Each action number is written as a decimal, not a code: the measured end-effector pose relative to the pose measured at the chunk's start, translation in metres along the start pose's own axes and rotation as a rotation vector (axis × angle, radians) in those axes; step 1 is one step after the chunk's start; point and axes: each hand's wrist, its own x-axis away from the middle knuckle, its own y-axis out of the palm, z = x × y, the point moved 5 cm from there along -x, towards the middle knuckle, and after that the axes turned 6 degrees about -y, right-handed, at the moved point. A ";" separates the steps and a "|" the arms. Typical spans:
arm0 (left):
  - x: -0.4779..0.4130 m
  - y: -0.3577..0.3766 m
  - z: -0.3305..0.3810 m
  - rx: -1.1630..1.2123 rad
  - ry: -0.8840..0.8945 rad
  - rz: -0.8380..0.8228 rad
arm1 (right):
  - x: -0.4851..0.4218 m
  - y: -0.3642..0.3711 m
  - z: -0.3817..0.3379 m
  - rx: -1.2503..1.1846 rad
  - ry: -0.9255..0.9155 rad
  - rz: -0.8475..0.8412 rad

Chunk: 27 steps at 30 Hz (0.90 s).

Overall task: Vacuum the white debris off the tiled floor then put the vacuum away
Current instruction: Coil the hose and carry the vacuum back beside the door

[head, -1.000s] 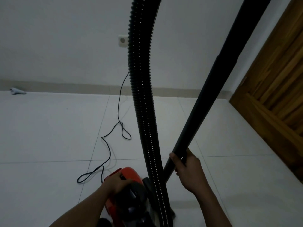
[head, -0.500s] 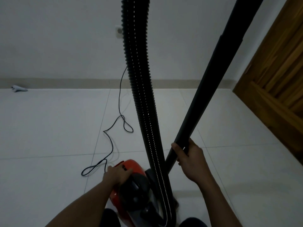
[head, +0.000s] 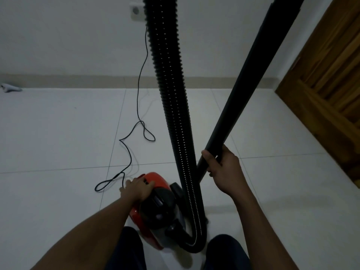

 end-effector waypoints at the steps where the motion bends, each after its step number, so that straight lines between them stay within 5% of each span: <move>1: 0.000 0.001 -0.001 0.004 -0.002 0.008 | -0.001 0.000 0.001 0.000 -0.001 0.002; 27: -0.003 0.003 0.000 0.021 -0.022 -0.001 | 0.002 -0.001 0.004 -0.013 0.008 0.002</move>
